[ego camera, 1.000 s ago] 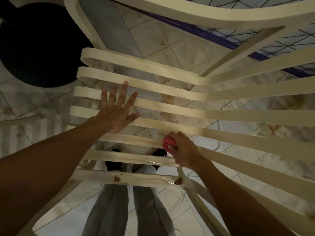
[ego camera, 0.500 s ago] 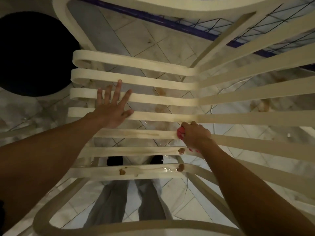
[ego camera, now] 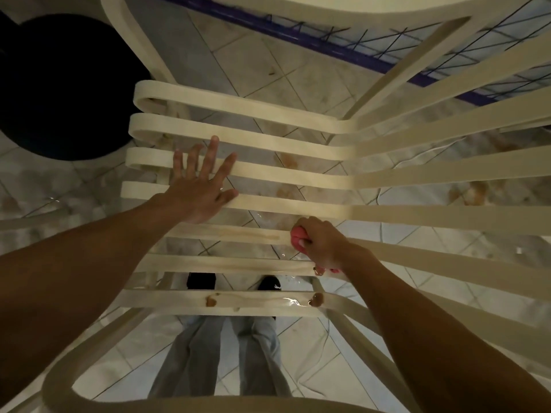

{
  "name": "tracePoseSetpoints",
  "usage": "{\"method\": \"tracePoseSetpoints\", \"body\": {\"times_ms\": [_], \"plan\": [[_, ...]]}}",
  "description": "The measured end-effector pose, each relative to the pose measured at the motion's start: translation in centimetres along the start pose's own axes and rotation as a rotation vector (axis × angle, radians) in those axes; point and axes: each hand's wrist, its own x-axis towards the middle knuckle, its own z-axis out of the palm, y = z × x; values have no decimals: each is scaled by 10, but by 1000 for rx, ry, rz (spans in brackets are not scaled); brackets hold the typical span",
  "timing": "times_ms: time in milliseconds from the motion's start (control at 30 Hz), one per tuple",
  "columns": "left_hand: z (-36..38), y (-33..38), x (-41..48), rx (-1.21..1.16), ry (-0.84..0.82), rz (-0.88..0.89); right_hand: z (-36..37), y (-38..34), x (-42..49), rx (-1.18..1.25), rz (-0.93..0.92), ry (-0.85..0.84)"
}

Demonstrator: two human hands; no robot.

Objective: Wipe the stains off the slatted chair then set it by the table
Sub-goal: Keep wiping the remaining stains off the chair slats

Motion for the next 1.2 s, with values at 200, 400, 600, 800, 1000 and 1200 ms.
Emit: {"method": "tracePoseSetpoints", "body": {"times_ms": [200, 400, 600, 800, 1000, 1200], "plan": [[4, 1, 2, 0, 51, -13, 17, -50, 17, 103, -127, 74], [14, 0, 1, 2, 172, -12, 50, -55, 17, 105, -255, 235], [14, 0, 0, -13, 195, -3, 23, 0, -3, -68, -93, 215], [13, 1, 1, -8, 198, -4, -5, 21, -11, -458, 50, 6], [13, 0, 0, -16, 212, 1, -10, 8, 1, -99, 36, -82], [13, 1, 0, -2, 219, -3, -7, -25, 4, 39, 2, -111]]}}
